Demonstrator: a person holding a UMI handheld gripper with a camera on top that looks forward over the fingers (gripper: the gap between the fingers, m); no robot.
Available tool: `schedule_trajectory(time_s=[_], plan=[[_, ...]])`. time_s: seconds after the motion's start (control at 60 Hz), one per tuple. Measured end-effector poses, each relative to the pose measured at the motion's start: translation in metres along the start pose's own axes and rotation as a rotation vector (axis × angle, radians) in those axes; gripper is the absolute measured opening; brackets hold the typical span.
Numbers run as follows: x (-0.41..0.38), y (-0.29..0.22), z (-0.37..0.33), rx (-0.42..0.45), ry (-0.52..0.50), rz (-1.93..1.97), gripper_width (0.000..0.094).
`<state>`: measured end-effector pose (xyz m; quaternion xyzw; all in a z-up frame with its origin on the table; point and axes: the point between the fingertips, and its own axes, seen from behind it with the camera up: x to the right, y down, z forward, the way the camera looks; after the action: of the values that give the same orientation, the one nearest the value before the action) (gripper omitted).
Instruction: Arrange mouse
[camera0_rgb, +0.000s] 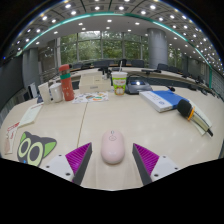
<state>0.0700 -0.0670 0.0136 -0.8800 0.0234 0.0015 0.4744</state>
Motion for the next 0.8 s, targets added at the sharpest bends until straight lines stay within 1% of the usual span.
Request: schedule_trajectory(time_s=[0.067,0.133,0.2,0.25,0.267,0.367,0.55,0.667,0.8], plan=[[-0.004,-0.002,0.019,-0.006,0.030,-0.019,0.0757],[-0.005,-0.004,0.034,-0.008,0.034,-0.021,0.0692],[-0.004,-0.002,0.042,-0.032,0.041,-0.017,0.0612],[0.000,-0.006,0.046,-0.021,0.052,-0.002,0.0502],[0.001,-0.006,0.047,-0.022,0.051,0.003,0.0489],[0.003,-0.005,0.048,-0.027,0.048,0.000,0.0447],[0.004,-0.006,0.047,-0.044,0.093,-0.050,0.0342],[0.008,-0.011,0.036,-0.055,0.142,-0.057,0.0334],[-0.007,-0.053,-0.002,0.013,0.176,-0.071,0.0335]])
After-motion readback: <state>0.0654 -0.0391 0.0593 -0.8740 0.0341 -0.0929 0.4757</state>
